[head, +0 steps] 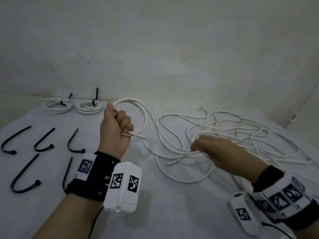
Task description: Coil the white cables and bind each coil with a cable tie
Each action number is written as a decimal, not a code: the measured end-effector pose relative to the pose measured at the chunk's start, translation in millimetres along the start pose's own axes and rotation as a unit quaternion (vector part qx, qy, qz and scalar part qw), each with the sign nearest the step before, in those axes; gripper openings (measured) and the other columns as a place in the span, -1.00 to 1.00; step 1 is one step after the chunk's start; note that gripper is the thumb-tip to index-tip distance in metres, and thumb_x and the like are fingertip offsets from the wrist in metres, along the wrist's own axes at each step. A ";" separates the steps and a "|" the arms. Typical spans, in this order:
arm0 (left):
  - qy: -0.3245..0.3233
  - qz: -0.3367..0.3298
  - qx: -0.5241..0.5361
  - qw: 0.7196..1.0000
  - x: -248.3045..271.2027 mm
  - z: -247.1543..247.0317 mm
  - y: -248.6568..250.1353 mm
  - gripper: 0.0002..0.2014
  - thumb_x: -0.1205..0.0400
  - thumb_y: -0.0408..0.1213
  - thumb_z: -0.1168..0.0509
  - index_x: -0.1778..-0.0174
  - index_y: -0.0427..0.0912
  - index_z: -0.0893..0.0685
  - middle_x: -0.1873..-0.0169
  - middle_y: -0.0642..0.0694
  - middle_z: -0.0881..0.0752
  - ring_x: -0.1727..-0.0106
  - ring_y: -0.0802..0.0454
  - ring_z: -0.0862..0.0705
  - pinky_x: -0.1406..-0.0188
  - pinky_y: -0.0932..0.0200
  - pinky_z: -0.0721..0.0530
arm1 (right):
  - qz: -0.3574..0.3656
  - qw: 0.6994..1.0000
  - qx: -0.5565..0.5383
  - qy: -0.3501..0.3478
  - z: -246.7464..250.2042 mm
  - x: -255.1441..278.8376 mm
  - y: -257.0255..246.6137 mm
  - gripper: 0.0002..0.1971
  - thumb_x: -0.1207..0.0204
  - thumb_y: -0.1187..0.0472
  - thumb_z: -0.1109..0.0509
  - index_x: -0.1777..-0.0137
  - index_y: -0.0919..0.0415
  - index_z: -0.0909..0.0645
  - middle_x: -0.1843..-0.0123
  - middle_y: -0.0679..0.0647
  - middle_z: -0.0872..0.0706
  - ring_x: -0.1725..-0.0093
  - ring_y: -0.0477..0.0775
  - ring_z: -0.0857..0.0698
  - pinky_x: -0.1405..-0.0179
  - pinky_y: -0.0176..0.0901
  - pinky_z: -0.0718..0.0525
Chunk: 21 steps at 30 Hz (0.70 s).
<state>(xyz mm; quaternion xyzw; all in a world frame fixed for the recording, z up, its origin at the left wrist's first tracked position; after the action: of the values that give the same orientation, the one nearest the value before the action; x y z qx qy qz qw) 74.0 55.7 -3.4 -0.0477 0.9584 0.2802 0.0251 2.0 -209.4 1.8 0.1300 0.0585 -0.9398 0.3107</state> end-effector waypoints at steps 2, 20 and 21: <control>0.007 -0.008 -0.023 1.000 1.4 -0.2 -4.0 -0.60 -0.77 -0.08 0.00 0.41 -0.04 -0.19 0.70 0.09 -0.14 0.72 0.19 -0.10 0.80 0.35 -0.14 | 0.052 0.999 0.014 0.006 3.1 -4.1 -22.9 -0.68 -0.51 0.44 -0.25 -0.08 0.01 -0.59 0.06 -0.09 -0.62 0.11 -0.02 -0.60 0.23 -0.05 -0.63; -0.189 0.045 -0.256 0.947 41.9 -24.3 -45.1 -0.63 -0.79 -0.17 0.05 0.32 -0.22 -0.38 0.63 -0.01 -0.35 0.64 0.10 -0.33 0.66 0.27 -0.37 | 0.062 0.967 -0.135 0.205 35.7 -62.6 -61.9 -0.88 -0.58 0.29 -0.33 -0.01 0.20 -0.70 0.17 -0.08 -0.63 0.22 -0.21 -0.58 0.23 -0.38 -0.50; -0.203 0.056 -0.260 0.942 43.7 -25.5 -46.1 -0.61 -0.79 -0.16 0.06 0.32 -0.22 -0.41 0.65 -0.01 -0.36 0.67 0.11 -0.31 0.67 0.27 -0.33 | 0.052 0.966 -0.133 0.216 34.9 -65.5 -59.0 -0.89 -0.57 0.28 -0.35 -0.01 0.21 -0.69 0.17 -0.05 -0.65 0.21 -0.18 -0.61 0.23 -0.33 -0.54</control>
<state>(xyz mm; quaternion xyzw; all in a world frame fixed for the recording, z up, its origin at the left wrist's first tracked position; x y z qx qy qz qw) 34.8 -0.1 -9.9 0.0590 0.8277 0.5246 0.1901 10.1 -131.6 55.4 0.2903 0.2418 -0.8558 0.3534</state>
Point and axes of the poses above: each hand's wrist, its own x-axis away from the middle knuckle, its own z-axis out of the back of the hand, y = z × x, the point moved 2 cm from there along -x, towards the middle knuckle
